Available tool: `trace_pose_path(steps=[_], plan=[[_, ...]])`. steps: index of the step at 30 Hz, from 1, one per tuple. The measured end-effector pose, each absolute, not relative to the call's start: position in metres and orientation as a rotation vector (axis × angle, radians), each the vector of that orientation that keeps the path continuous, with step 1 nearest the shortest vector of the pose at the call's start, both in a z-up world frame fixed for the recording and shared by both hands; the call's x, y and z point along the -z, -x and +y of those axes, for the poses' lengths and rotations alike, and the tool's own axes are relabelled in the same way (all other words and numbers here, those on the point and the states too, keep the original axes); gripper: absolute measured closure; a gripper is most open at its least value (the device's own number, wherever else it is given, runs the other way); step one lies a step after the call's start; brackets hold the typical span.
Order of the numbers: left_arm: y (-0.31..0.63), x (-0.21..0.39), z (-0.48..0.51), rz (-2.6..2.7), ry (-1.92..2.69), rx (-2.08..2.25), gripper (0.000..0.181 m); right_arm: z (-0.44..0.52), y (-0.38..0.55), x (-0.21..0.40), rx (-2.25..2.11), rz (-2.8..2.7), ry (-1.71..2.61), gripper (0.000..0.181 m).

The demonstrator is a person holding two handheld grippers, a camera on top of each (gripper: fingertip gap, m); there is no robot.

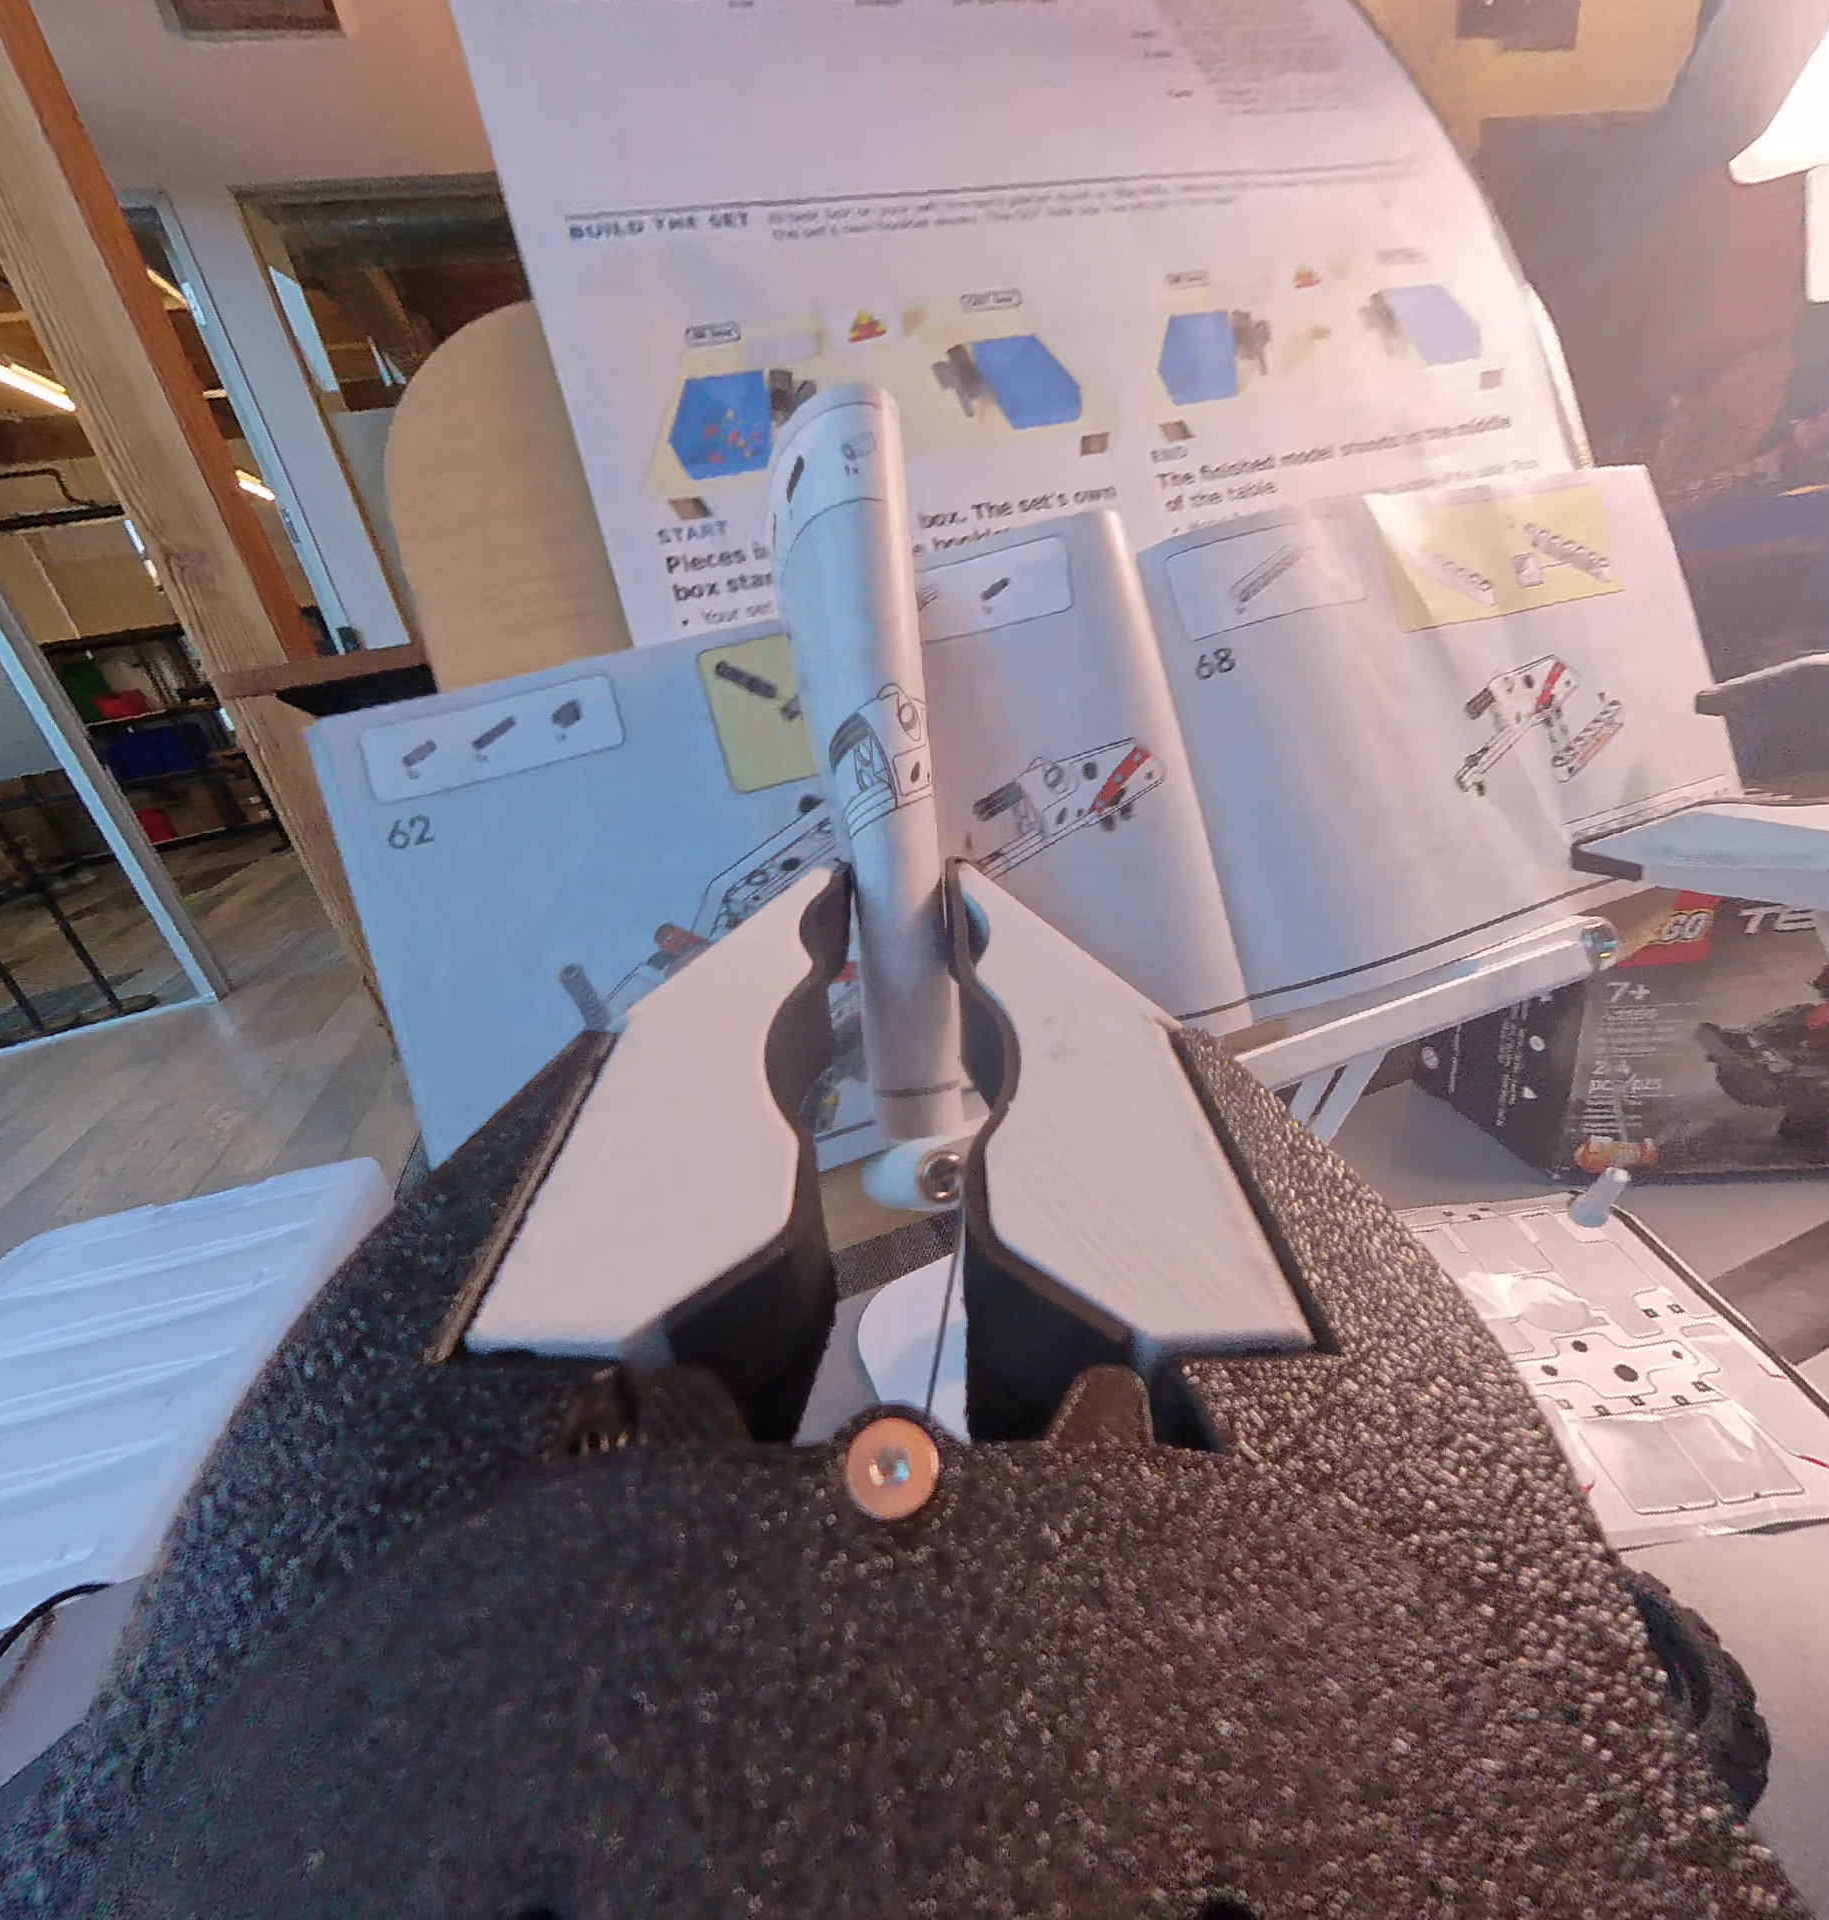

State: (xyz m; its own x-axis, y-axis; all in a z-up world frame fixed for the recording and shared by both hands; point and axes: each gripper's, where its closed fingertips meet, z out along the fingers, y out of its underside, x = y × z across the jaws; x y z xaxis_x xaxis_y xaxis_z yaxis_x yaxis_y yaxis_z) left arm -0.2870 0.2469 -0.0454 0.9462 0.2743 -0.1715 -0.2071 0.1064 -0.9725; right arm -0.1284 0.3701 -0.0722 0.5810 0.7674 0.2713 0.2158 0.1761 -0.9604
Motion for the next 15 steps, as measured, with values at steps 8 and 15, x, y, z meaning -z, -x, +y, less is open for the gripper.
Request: trace_pose_path(steps=[8,15], plan=[[0.198,0.043,0.267,0.214,1.413,-0.275,0.165,0.29,0.164,0.03,-1.18,-1.069,1.323,0.111],[0.154,0.055,0.273,0.388,1.44,-0.16,0.152,0.313,0.181,0.025,-1.285,-1.057,1.478,0.163]])
